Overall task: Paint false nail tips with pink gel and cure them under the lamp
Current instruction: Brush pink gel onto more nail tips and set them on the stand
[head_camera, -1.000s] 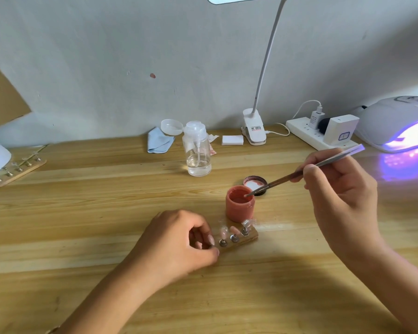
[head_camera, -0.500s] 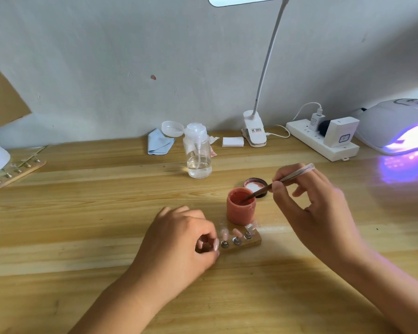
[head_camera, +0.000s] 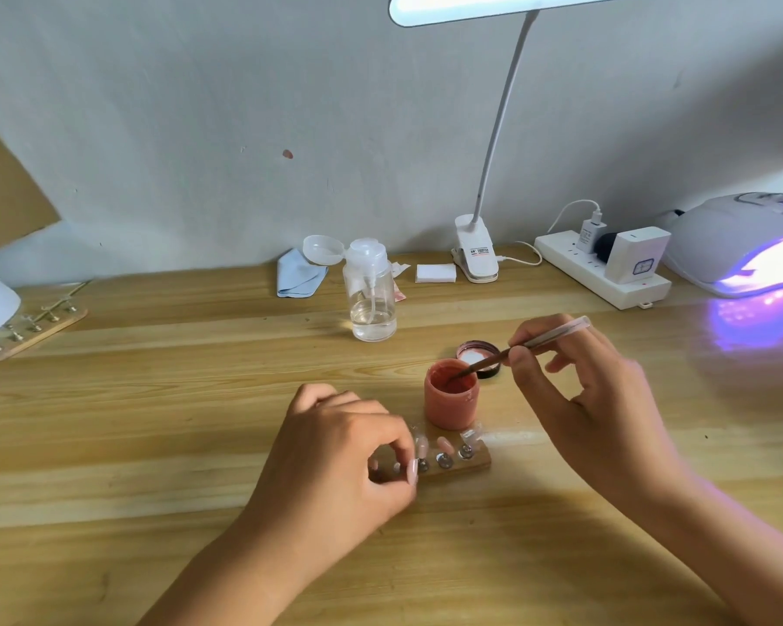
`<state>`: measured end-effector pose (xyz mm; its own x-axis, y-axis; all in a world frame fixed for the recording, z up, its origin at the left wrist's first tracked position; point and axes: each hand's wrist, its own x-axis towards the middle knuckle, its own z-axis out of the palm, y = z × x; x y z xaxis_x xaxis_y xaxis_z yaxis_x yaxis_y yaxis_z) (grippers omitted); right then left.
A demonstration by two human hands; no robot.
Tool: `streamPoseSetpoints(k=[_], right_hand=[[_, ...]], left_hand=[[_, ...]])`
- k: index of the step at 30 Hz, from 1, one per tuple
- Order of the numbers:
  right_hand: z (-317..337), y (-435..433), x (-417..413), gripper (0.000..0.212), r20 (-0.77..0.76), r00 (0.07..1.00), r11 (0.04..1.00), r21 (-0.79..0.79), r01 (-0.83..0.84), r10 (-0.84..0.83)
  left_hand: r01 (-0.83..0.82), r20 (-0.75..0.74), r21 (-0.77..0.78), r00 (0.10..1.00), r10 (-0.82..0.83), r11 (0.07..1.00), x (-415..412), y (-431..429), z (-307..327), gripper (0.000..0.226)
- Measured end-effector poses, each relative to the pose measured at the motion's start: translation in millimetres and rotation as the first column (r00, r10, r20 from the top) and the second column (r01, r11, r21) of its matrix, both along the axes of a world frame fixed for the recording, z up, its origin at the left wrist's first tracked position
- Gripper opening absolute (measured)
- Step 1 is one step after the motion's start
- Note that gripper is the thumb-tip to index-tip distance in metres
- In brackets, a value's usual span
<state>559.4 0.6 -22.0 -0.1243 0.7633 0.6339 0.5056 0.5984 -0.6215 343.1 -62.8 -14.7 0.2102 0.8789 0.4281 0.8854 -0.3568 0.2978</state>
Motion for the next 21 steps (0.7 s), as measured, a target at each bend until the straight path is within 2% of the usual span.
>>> streamPoseSetpoints(k=[5,8,12,15,17,21], right_hand=[[3.7,-0.7,0.7,0.017,-0.074,0.997,0.999,0.037,0.004,-0.001],[5.2,-1.6,0.6,0.019,-0.077,0.997,1.000,0.022,0.000,0.002],[6.9,-3.1,1.2,0.012,-0.111,0.994,1.000,0.015,-0.011,0.013],[9.3,-3.9,1.7,0.006,-0.164,0.986,1.000,0.025,-0.009,0.013],[10.6,-4.4,2.0,0.012,-0.171,0.985,0.999,0.038,-0.008,0.015],[10.5,-3.8,3.0,0.016,-0.179,0.984,1.000,0.020,-0.010,0.014]], left_hand=[[-0.017,0.188,0.222,0.982,-0.025,0.975,1.8,-0.3,5.7,0.009],[-0.024,0.262,0.274,0.964,-0.050,0.961,1.0,-0.3,6.9,0.006],[-0.044,0.348,0.256,0.936,-0.049,0.966,-0.7,1.5,4.8,0.007],[-0.039,0.509,0.179,0.859,-0.058,0.983,-3.1,3.2,1.7,0.010],[-0.040,0.579,0.130,0.814,-0.043,0.991,-4.1,4.3,0.4,0.021],[-0.025,0.675,0.065,0.737,-0.025,0.998,-4.8,7.1,-1.1,0.016]])
